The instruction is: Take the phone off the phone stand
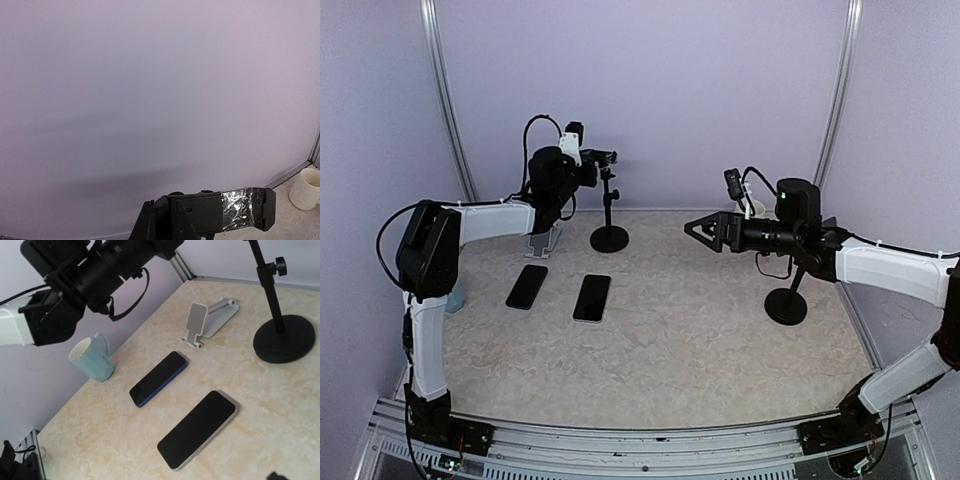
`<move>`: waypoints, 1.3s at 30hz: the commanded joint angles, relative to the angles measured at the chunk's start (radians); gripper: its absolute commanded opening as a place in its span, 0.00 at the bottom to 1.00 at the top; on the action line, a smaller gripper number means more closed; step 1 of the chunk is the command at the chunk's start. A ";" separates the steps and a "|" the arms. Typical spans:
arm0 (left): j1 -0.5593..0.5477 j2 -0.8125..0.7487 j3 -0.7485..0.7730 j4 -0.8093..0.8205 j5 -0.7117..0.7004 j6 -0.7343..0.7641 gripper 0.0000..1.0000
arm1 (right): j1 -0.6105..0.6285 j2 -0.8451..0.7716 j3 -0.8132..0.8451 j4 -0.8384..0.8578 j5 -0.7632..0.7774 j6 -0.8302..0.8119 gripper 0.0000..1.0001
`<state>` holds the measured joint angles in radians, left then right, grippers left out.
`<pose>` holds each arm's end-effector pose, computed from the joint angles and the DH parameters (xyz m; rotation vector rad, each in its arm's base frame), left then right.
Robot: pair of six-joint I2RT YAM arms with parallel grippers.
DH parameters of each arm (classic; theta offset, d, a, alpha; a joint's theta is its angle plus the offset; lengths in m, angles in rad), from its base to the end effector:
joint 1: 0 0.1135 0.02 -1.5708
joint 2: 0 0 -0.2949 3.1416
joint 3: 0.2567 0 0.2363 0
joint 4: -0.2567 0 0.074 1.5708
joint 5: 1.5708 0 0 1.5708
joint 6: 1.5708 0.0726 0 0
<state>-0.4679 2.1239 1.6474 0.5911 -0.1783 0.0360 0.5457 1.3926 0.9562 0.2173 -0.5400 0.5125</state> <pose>0.4967 -0.2366 0.3295 0.2214 1.4450 -0.2226 0.2655 0.2049 0.3319 -0.4504 1.8814 1.2156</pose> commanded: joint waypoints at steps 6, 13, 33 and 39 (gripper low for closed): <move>-0.001 -0.069 -0.069 0.176 0.015 0.013 0.16 | -0.010 0.001 0.023 -0.007 -0.012 -0.011 0.93; -0.005 -0.103 -0.092 0.163 0.012 0.006 0.74 | -0.010 -0.010 0.040 -0.026 -0.019 -0.015 0.93; -0.088 -0.420 -0.230 -0.193 -0.186 -0.115 0.99 | -0.093 -0.179 0.092 -0.207 0.021 -0.046 0.94; -0.133 -0.517 -0.304 -0.323 -0.221 -0.228 0.99 | -0.159 -0.274 0.111 -0.326 0.049 -0.093 0.94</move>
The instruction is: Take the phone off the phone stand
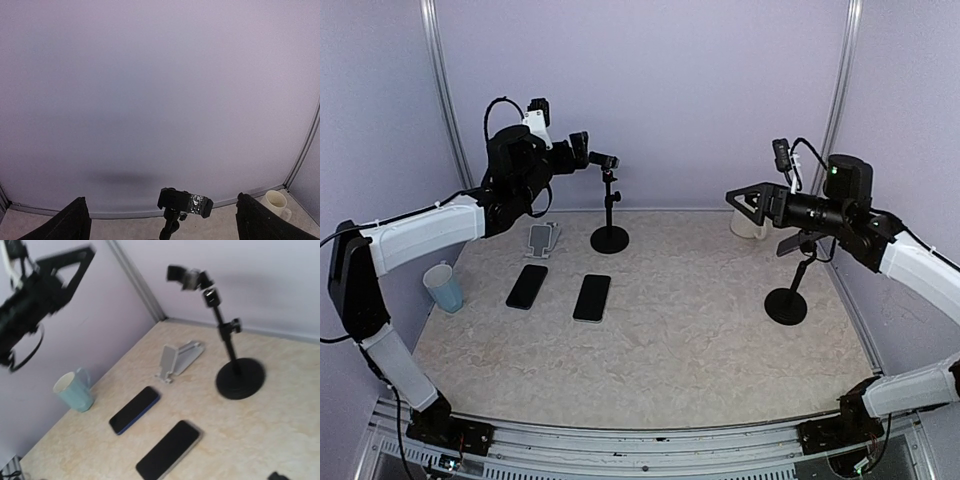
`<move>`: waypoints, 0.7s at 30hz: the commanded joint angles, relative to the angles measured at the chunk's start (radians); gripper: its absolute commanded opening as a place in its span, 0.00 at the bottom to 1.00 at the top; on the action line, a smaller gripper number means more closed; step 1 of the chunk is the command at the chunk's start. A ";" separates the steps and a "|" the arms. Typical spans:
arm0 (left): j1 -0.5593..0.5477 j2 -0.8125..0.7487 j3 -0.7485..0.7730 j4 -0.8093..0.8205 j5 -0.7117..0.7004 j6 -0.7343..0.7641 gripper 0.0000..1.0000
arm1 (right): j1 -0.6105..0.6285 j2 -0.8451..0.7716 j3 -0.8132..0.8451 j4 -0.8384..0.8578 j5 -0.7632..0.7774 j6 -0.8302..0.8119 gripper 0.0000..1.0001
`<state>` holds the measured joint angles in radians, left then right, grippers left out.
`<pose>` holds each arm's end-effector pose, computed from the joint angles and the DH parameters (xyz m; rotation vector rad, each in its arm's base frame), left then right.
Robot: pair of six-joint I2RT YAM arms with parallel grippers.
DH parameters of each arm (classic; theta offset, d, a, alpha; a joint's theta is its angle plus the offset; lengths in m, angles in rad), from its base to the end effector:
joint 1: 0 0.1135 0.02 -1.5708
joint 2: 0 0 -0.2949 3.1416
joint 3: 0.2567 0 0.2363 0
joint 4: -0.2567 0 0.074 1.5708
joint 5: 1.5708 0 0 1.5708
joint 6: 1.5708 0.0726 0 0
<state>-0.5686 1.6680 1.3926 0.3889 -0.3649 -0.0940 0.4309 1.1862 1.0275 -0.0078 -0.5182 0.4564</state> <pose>0.3727 -0.2074 0.4187 0.0492 1.4698 -0.2736 0.2391 0.1495 0.3873 -0.3807 1.8055 1.0848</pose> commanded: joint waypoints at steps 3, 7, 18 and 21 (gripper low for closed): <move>-0.055 -0.088 -0.081 -0.157 -0.035 -0.143 0.99 | -0.070 -0.115 0.051 -0.172 0.059 -0.032 0.94; -0.117 -0.099 -0.093 -0.206 -0.108 -0.142 0.99 | -0.077 -0.176 0.058 -0.270 0.142 -0.006 0.93; -0.169 -0.112 -0.122 -0.226 -0.132 -0.212 0.99 | -0.004 -0.290 0.050 -0.517 0.395 0.155 0.86; -0.169 -0.117 -0.131 -0.216 -0.124 -0.231 0.99 | 0.057 -0.305 0.036 -0.579 0.498 0.211 0.85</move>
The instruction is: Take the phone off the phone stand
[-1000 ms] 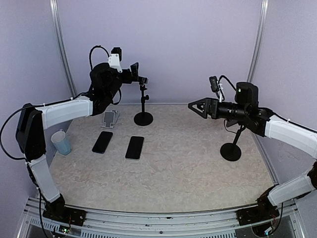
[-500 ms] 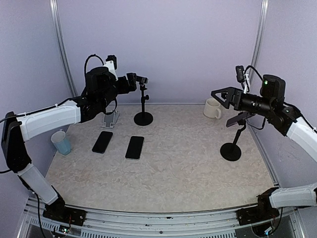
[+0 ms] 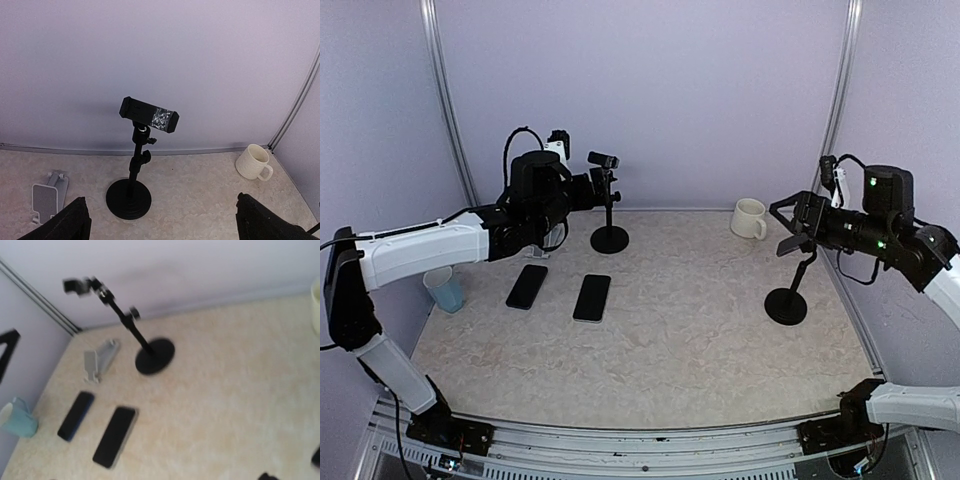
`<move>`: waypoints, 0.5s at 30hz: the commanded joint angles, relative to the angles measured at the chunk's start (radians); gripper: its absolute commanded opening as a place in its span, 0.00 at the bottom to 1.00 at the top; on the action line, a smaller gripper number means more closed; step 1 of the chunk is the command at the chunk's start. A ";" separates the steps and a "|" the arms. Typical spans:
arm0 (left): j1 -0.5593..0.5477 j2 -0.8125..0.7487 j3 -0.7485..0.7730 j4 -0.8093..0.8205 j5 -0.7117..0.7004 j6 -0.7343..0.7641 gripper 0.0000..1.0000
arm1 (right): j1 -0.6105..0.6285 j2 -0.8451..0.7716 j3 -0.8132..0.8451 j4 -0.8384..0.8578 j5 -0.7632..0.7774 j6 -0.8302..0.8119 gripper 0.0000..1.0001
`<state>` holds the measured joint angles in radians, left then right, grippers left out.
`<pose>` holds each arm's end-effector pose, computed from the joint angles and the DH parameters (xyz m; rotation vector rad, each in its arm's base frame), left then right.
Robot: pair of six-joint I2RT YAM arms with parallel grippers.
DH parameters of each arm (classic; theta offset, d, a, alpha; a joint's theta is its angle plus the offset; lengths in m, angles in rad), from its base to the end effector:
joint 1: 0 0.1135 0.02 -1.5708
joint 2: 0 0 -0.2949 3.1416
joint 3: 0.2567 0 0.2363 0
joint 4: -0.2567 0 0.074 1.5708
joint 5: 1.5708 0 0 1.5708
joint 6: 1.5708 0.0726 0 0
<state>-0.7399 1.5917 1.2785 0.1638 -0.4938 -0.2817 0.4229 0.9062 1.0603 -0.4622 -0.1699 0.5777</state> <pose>0.3175 -0.2432 0.3745 0.0265 1.7134 -0.3365 0.1714 0.0906 0.3959 0.0299 1.9631 0.8337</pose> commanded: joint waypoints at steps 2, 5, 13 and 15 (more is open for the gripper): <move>0.001 -0.042 -0.022 0.018 0.012 -0.050 0.99 | 0.101 -0.038 -0.015 -0.154 0.204 0.137 0.85; -0.003 -0.045 -0.030 0.033 0.015 -0.058 0.99 | 0.138 -0.051 -0.036 -0.210 0.287 0.217 0.85; -0.002 -0.058 -0.066 0.057 -0.001 -0.082 0.99 | 0.177 -0.126 -0.168 -0.198 0.497 0.489 0.82; -0.003 -0.062 -0.074 0.054 -0.007 -0.115 0.99 | 0.177 -0.101 -0.165 -0.190 0.529 0.518 0.82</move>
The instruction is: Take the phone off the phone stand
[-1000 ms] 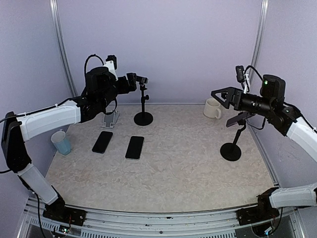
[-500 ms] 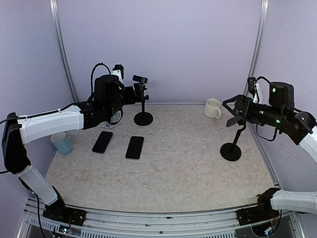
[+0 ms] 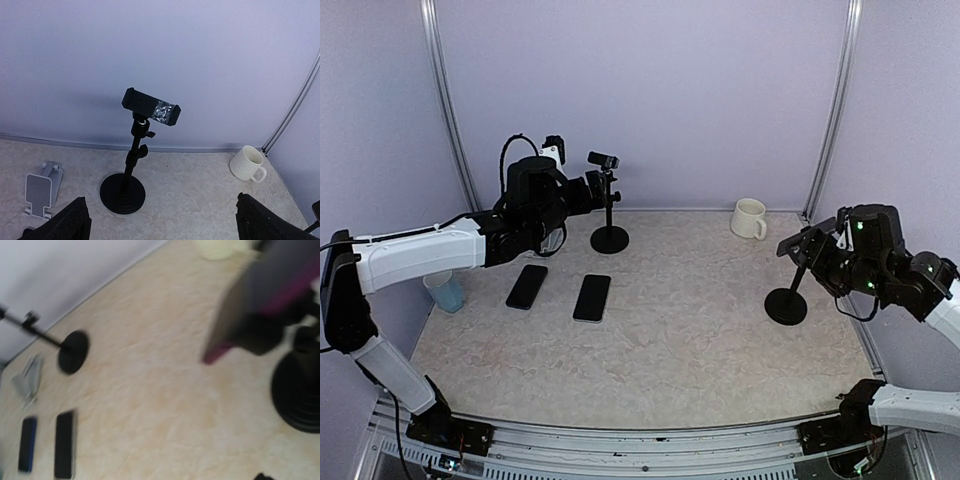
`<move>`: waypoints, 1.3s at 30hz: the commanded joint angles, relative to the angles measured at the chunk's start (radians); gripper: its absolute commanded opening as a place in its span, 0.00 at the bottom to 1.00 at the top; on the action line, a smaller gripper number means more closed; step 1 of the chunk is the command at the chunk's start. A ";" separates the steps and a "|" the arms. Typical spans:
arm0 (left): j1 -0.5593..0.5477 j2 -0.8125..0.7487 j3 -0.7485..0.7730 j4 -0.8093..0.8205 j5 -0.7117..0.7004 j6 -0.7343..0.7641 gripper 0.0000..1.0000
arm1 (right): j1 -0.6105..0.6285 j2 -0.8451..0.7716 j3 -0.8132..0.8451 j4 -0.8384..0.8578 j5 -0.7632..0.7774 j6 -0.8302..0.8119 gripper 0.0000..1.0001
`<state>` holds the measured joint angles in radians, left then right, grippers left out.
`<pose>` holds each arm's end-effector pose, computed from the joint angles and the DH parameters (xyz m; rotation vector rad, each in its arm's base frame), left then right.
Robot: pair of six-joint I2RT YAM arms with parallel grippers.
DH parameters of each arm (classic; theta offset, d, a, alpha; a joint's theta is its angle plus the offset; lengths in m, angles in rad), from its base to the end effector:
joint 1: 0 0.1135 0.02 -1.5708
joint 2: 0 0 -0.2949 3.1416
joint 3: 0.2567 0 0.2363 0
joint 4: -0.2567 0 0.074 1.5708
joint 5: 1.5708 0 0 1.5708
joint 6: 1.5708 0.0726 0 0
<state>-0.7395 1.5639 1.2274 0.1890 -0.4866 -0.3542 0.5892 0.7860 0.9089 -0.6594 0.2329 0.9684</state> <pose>0.3112 -0.2379 0.3692 -0.0313 1.7167 -0.3970 0.1385 0.0724 0.3358 0.5491 2.0976 0.6842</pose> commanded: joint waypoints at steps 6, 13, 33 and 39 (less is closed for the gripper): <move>-0.002 -0.037 -0.023 0.008 -0.042 -0.071 0.99 | 0.011 0.089 0.012 -0.004 0.247 0.217 0.82; 0.009 -0.046 0.015 -0.062 -0.073 -0.068 0.99 | 0.011 0.151 0.064 -0.009 0.320 0.235 0.78; 0.062 -0.125 -0.072 -0.038 -0.028 -0.123 0.99 | -0.105 0.227 0.056 0.119 0.227 0.284 0.62; 0.085 -0.117 -0.069 -0.045 -0.013 -0.133 0.99 | -0.134 0.242 0.034 0.139 0.207 0.297 0.61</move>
<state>-0.6716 1.4601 1.1610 0.1333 -0.5209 -0.4709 0.4782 1.0229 0.9676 -0.5613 0.4637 1.2507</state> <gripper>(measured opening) 0.988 0.618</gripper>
